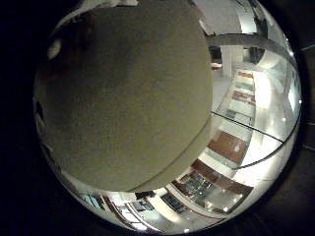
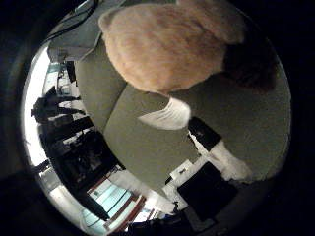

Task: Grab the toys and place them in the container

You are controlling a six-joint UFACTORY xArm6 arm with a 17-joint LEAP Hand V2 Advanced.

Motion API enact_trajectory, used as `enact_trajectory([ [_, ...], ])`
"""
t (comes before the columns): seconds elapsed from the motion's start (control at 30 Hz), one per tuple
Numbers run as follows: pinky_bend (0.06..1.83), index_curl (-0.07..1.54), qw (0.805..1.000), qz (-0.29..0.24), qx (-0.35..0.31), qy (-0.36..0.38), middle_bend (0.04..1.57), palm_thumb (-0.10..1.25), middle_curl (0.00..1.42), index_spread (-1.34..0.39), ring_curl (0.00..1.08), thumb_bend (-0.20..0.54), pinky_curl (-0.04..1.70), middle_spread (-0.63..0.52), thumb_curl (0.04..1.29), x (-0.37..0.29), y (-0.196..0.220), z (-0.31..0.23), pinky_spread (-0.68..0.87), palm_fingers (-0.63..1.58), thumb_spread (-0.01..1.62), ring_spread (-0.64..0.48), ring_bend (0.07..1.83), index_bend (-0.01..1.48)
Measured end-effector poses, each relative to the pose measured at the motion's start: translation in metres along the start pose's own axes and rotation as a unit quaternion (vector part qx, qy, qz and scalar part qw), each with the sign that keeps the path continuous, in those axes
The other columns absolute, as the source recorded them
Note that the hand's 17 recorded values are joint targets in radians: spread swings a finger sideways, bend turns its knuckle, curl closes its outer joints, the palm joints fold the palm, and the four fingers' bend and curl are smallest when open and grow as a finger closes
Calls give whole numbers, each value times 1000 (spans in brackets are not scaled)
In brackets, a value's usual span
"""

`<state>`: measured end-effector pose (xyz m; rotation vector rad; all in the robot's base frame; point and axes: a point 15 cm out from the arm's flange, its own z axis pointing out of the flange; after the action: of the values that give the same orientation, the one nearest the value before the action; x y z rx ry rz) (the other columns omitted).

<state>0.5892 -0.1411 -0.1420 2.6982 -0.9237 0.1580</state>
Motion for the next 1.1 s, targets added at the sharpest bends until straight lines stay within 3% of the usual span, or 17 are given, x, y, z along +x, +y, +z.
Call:
enact_trajectory([
  [0.1, 650, 331, 1000, 0, 1, 0, 333, 792, 369, -431, 262, -22, -15, -131, 478, -1, -1, 0, 175, 596, 1008, -122, 490, 211],
  [0.13, 693, 332, 1000, 0, 2, 1, 411, 790, 399, -429, 282, -24, -11, -167, 473, 0, -2, 0, 62, 795, 1007, -184, 584, 186],
  [0.17, 797, 342, 1000, 3, 5, 4, 474, 796, 438, -431, 332, -23, 11, -201, 470, 4, 0, -2, -86, 954, 1002, -238, 688, 177],
  [0.27, 1008, 427, 1000, 15, 19, 15, 643, 804, 544, -451, 433, -20, 84, -240, 467, 20, 7, -8, -283, 1246, 994, -287, 859, 285],
  [0.43, 1357, 708, 997, 32, 60, 35, 988, 878, 750, -456, 598, -17, 268, -250, 467, 31, 13, -26, -297, 1209, 985, -289, 1157, 726],
  [0.6, 1531, 883, 996, 43, 71, 42, 1175, 954, 870, -388, 708, -15, 395, -228, 474, 38, 29, -44, -228, 1107, 964, -269, 1300, 973],
  [0.87, 1597, 953, 993, 63, 84, 58, 1265, 1060, 907, -308, 805, -10, 515, -187, 524, 42, 71, -92, -177, 1073, 982, -264, 1327, 1061],
  [1.1, 1580, 959, 989, 70, 88, 92, 1288, 1069, 899, -270, 865, -14, 596, -163, 560, 54, 89, -175, -175, 1073, 986, -266, 1318, 1083],
])
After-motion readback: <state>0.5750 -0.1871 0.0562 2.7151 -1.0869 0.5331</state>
